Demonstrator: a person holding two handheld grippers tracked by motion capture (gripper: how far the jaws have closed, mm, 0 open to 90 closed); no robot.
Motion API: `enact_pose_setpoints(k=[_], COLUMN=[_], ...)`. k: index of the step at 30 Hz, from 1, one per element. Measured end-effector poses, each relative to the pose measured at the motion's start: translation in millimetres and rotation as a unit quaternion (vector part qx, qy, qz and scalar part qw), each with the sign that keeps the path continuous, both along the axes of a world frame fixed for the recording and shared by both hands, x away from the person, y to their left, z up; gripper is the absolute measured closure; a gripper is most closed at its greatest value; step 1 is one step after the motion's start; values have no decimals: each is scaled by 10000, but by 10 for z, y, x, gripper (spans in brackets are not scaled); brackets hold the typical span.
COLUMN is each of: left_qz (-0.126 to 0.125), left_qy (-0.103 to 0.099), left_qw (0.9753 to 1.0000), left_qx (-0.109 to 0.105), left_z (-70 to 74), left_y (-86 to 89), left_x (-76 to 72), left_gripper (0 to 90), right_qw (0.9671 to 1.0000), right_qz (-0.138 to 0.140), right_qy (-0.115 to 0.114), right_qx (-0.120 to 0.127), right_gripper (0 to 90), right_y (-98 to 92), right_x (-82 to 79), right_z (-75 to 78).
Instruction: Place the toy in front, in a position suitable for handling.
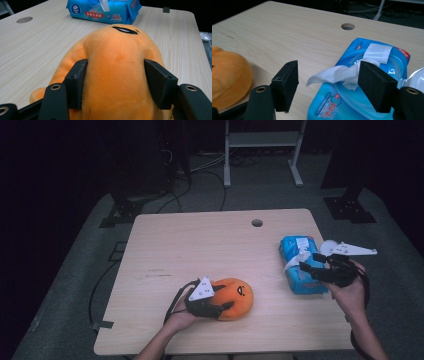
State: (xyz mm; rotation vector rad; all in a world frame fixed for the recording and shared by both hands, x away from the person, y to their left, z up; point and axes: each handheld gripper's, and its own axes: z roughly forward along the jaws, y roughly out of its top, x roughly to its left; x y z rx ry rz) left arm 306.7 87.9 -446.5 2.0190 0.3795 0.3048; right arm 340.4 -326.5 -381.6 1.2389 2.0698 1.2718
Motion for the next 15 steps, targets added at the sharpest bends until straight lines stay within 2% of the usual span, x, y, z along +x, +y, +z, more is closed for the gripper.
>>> enact_pose_setpoints(k=[4,6,9,11,15], left_qz=[-20,-37,-32,-29,-52], left_qy=[14,25,27,19,9], left_qw=[10000,10000,10000,10000,10000], left_qx=[-5,-2,-12,-13,-8], left_z=[-4,-3,-6,-8,-13], left_y=[2,4,0,-8,-9], left_x=[3,8,6,2,-2], left_gripper=[374,372,368,364,356], right_qw=[9995,9990,9976,9967,9943], right_qz=[-43,-75,-280,-352,-560], right_qy=[170,335,524,668,858], right_qx=[-254,-292,-358,-284,-289], right_gripper=[312,305,320,367,534], right_y=[65,90,83,71,59], right_x=[229,335,463,520,574], right_z=[-22,-62,-137,-200,-311])
